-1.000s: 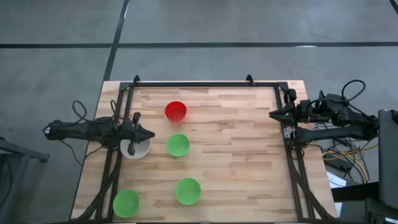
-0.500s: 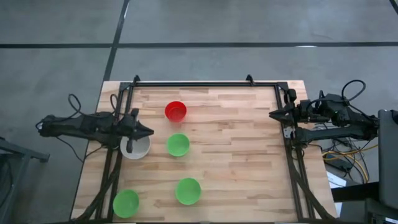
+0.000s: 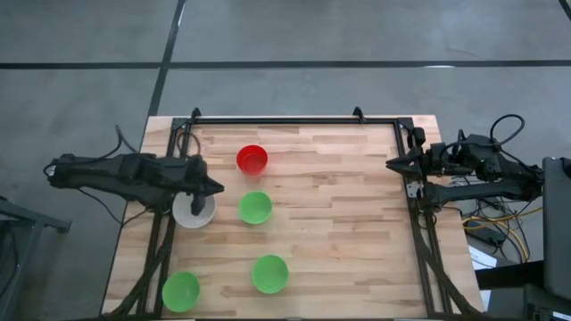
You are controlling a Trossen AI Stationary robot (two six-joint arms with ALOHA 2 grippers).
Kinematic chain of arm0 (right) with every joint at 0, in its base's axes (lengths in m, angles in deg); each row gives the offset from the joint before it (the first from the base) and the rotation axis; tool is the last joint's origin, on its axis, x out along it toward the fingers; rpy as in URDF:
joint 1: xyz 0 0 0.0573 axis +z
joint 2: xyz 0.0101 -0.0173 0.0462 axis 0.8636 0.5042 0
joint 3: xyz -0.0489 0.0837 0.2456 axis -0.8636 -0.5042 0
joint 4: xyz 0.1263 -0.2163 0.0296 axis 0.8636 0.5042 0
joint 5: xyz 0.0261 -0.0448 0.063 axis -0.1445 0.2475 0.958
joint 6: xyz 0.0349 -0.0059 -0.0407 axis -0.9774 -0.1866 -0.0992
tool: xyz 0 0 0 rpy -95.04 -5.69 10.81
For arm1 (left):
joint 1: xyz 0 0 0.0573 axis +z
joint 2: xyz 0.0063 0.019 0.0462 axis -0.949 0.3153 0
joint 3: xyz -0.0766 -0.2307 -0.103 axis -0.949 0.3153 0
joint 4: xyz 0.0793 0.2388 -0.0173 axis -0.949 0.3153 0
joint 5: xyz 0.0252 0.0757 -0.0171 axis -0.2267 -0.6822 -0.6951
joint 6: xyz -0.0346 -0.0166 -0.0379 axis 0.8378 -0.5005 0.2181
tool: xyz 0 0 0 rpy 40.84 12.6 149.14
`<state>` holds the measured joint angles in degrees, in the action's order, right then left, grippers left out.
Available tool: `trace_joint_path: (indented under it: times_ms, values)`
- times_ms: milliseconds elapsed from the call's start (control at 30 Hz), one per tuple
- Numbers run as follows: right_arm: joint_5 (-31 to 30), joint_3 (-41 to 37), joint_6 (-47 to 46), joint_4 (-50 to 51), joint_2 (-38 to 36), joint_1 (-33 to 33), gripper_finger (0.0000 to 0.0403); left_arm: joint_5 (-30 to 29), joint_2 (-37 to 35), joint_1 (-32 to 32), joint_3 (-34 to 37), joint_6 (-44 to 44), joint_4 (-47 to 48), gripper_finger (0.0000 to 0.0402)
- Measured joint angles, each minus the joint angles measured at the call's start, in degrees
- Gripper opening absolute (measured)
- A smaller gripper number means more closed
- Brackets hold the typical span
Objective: Nest bowls inside each other
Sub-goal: Stack the top green bowl on top of the white bowl
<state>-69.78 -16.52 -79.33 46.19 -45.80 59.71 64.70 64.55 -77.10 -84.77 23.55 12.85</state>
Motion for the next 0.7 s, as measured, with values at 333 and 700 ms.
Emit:
trace_joint_path:
  times_ms: [333,700]
  values:
    - [0.0,0.0,0.0,0.0,0.0,0.0,0.0034,-0.3,5.4,0.5,-1.3,25.3,2.8,0.0037]
    - [0.0,0.0,0.0,0.0,0.0,0.0,0.0034,-0.3,3.7,0.5,-3.4,31.4,4.5,0.0037]
